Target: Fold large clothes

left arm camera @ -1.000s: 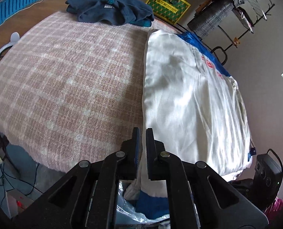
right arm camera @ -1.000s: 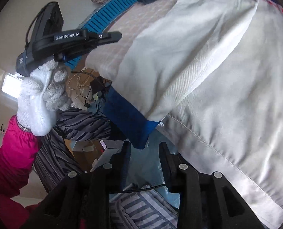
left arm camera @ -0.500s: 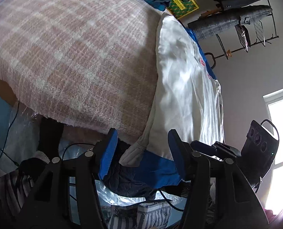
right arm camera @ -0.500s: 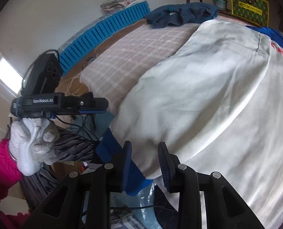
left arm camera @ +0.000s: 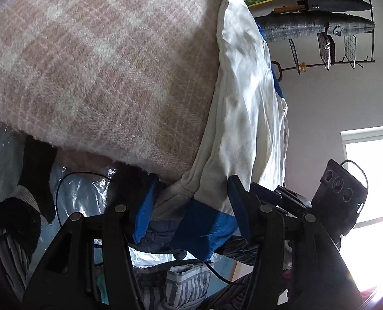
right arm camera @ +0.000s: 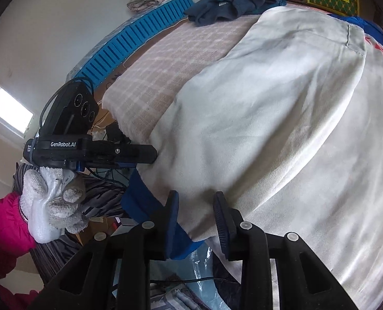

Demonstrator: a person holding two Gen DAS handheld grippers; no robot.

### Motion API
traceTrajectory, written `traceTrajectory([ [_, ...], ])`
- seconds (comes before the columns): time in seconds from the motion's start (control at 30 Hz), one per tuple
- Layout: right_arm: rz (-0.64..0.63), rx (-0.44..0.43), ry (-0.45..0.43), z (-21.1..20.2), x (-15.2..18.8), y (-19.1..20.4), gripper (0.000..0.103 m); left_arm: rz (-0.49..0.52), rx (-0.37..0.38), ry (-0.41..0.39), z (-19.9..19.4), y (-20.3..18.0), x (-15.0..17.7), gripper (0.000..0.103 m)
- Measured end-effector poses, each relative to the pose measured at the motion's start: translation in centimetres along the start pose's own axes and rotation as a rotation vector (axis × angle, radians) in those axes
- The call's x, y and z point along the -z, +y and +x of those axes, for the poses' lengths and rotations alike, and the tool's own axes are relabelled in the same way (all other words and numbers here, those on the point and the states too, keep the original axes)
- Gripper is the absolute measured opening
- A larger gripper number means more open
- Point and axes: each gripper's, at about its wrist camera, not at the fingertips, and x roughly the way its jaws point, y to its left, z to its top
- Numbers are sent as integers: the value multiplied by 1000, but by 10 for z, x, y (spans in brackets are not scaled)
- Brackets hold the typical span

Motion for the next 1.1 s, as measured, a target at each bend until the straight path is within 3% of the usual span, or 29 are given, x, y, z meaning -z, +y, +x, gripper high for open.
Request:
traceTrajectory([
  [0.13,34,-18,-1,-2,1,-5,27,56,-12,-8,-9,-14,6,48],
  [0.23,58,-22,-17,-10,1,-6,27,83,-14,-25,-13,-25,16,47],
  [0.4,113,-24,-7,-7,-1,-18,28,160,-90,-52,-11,-43,25,48],
  [0.5,124,-54,33,0,-4,-23,27,220,-150,-44,-8,-54,29,17],
  [0.57,110,-54,26,-9,-10,-21,27,224,-123,-70,-16,-60,32,14],
  [0.67,97,-5,-43,-31,-29,-26,28,231,-100,-107,-25,-67,37,13],
  [0.83,146,99,-153,-47,-89,-62,28,237,-79,-101,-25,-70,38,13],
  [0.97,210,145,-217,-41,-136,-97,28,261,-70,-90,-25,-76,34,13],
  [1.1,257,203,-206,-12,-169,-123,22,301,-101,-90,-20,-81,35,13],
])
